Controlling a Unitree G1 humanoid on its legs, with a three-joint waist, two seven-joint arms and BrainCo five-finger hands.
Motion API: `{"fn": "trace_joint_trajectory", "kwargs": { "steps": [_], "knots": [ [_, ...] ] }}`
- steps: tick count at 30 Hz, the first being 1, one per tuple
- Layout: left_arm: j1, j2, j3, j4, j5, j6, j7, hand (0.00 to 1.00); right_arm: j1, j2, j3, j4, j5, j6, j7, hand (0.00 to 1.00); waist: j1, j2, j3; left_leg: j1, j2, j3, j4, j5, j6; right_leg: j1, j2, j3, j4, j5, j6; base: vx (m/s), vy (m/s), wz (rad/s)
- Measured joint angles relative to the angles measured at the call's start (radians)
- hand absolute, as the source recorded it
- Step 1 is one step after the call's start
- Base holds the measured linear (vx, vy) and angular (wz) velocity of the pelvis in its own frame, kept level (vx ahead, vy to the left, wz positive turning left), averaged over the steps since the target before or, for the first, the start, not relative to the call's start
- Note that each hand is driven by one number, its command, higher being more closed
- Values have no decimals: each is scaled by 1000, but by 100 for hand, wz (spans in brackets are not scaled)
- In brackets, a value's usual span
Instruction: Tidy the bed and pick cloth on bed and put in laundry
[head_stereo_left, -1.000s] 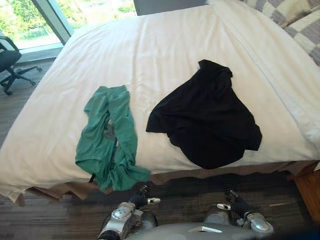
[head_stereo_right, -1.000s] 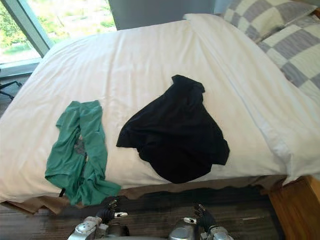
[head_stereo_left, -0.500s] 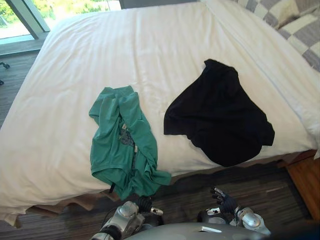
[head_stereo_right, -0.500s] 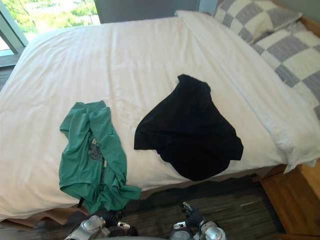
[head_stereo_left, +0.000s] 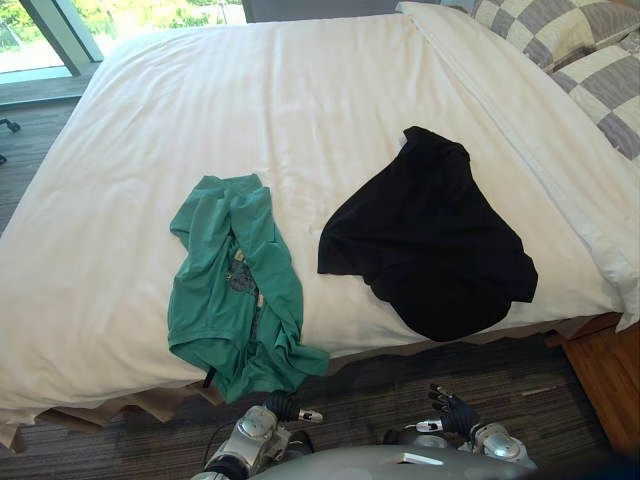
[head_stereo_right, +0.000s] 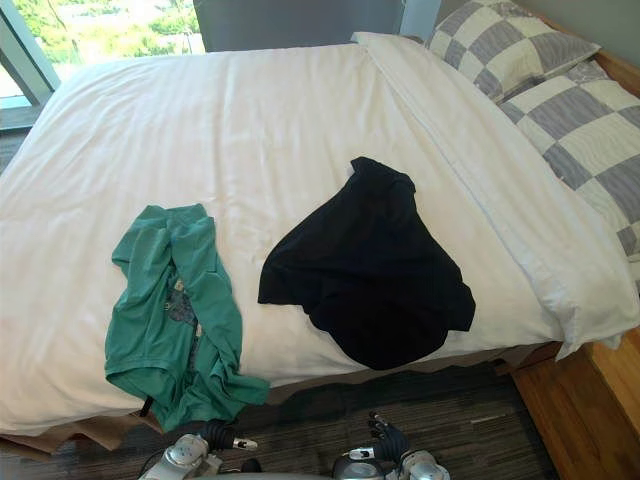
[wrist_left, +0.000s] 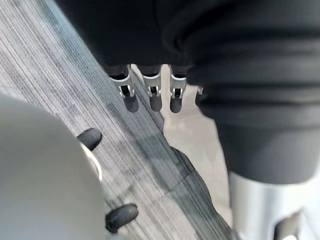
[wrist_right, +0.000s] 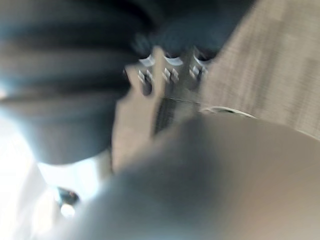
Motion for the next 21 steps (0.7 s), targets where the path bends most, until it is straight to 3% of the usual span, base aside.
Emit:
{"fn": "trace_joint_trajectory", "kwargs": {
  "steps": [2,4,7,11,13,14,16,17,19,21],
  "knots": [
    [8,-2,17,1,-87,32,12,0,9,4,-27,1,17,33,-18,0,0,6,0,1,-1,-5,-8,8,3,12,1,-3,-22,13,4,-101,4,7],
    [18,-7,68,2,-192,97,2,0,15,10,-73,1,47,68,-42,0,-1,11,-1,2,-2,-18,-27,25,6,13,0,-12,-30,21,9,-97,-1,15],
    [22,-12,174,5,-225,169,-40,0,38,35,-172,7,154,116,-103,0,5,10,0,1,-3,-32,-30,31,8,29,-1,-26,-44,30,11,-91,1,19],
    [26,-29,302,5,-230,229,-84,0,78,76,-303,7,293,124,-172,0,18,16,-3,7,-2,-28,-33,30,8,37,-1,-24,-48,30,12,-62,2,-3],
    [43,-37,400,11,-347,272,0,0,110,101,-399,7,372,117,-218,0,19,19,-6,17,-1,-22,-33,28,6,44,1,-17,-47,30,12,1,-1,-10],
    [48,-37,420,13,-370,277,17,0,113,101,-420,6,381,117,-225,0,19,20,-7,17,-1,-20,-33,28,5,43,1,-17,-47,30,12,22,5,-9],
    [80,-30,563,24,-502,287,143,0,129,94,-563,-28,420,103,-278,0,21,23,-10,17,-1,-9,-33,24,3,43,0,-16,-51,30,12,27,10,-7],
    [85,-28,590,23,-515,285,164,0,130,89,-589,-37,427,103,-283,0,22,23,-10,17,-1,-7,-33,22,3,43,0,-17,-52,30,12,35,14,-6],
    [110,12,765,13,-534,281,286,0,139,13,-760,-103,452,91,-299,0,29,24,-29,15,-1,-3,-33,12,2,43,-2,-19,-54,30,13,49,15,-1],
    [120,75,875,-1,-553,269,342,0,138,-72,-859,-137,459,65,-297,0,39,26,-50,14,-2,-3,-33,8,0,45,-3,-22,-58,29,12,65,10,3]
  ]
}}
